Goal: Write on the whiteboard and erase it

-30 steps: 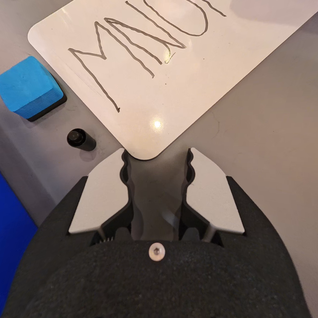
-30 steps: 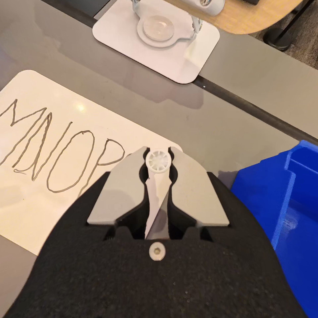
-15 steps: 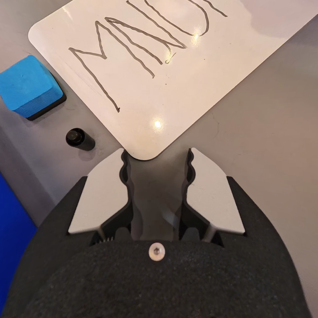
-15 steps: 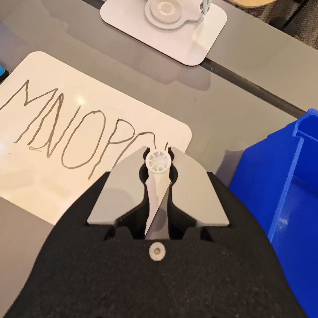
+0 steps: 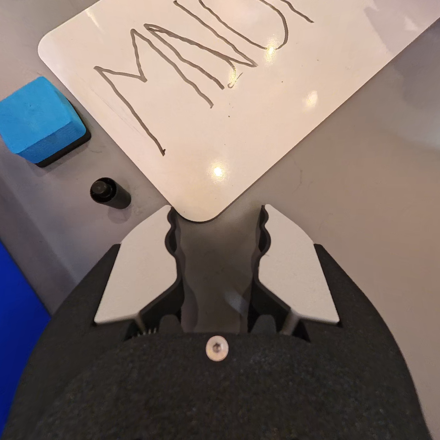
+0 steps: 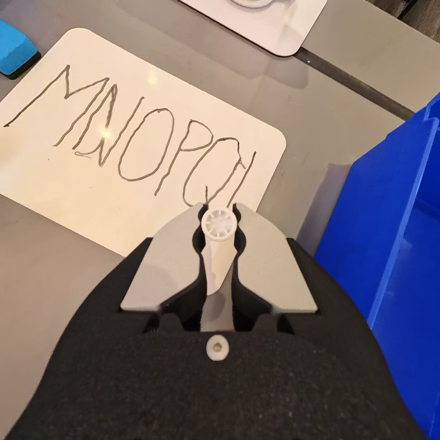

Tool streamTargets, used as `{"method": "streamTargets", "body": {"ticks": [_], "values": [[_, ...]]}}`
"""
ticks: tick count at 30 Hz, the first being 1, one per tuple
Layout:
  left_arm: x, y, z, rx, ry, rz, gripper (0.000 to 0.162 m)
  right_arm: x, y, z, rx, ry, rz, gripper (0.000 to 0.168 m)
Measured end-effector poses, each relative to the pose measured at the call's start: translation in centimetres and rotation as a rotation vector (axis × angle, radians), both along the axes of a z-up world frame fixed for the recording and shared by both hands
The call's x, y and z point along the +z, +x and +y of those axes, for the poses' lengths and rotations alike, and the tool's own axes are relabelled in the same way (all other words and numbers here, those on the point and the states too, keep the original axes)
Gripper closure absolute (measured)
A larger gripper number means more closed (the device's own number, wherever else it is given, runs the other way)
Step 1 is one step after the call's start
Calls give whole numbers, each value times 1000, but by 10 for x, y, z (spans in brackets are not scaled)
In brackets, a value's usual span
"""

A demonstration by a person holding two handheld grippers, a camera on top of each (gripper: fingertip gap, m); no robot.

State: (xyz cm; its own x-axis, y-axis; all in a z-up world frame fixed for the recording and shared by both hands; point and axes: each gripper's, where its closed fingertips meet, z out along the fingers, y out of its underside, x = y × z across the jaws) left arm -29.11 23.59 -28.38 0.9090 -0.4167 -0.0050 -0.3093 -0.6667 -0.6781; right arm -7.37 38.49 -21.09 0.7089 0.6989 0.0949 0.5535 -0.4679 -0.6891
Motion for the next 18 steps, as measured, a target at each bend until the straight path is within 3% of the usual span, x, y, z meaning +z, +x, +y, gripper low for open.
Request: {"method": "streamTargets", "body": {"ticks": [5,9,18], "values": [[0,0,0,1,-2,1,95,15,-2,3,5,88,88,148],[0,0,0,-1,-3,1,95,36,1,28,-37,165,134,148],[0,0,0,-6,-1,0,95,15,-15,80,-25,85,110,148]]}}
